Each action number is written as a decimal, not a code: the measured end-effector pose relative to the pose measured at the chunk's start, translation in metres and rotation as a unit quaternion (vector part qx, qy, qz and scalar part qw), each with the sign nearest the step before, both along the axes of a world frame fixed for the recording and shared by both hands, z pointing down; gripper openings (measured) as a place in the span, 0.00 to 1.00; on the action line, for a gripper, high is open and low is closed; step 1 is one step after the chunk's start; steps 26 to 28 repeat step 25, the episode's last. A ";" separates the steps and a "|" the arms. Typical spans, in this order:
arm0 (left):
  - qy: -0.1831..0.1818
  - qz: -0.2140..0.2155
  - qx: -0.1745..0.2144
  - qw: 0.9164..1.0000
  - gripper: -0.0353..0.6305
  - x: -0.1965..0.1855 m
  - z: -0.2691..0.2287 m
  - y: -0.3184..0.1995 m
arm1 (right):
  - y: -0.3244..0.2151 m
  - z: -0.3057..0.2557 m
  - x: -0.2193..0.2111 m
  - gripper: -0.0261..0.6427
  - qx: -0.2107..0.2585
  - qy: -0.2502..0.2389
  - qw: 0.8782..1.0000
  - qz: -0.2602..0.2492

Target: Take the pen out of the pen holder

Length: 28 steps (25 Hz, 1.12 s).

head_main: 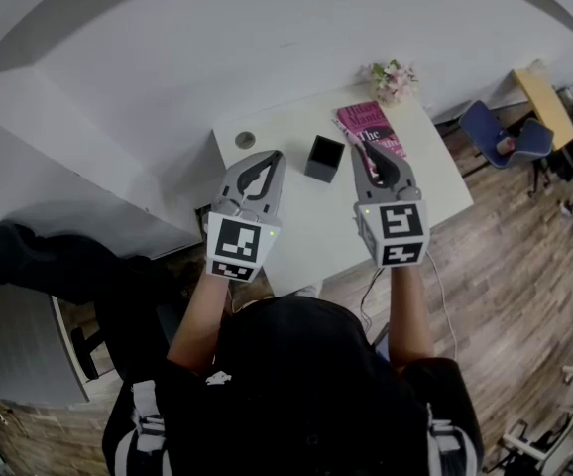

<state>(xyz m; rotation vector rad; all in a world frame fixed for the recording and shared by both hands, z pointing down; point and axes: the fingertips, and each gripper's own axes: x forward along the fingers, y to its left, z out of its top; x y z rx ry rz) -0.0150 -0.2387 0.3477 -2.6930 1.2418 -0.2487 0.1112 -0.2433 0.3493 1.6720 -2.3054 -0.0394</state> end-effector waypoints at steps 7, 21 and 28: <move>0.002 0.001 0.003 1.000 0.08 -0.002 -0.003 0.003 | 0.004 -0.004 -0.004 0.14 0.006 -0.003 1.000 0.000; -0.001 0.000 0.003 1.000 0.08 0.000 -0.002 0.004 | 0.008 -0.007 -0.003 0.14 0.008 -0.009 1.000 -0.001; -0.002 -0.001 0.005 1.000 0.08 0.001 -0.003 0.004 | 0.008 -0.007 -0.002 0.14 0.008 -0.006 1.000 -0.002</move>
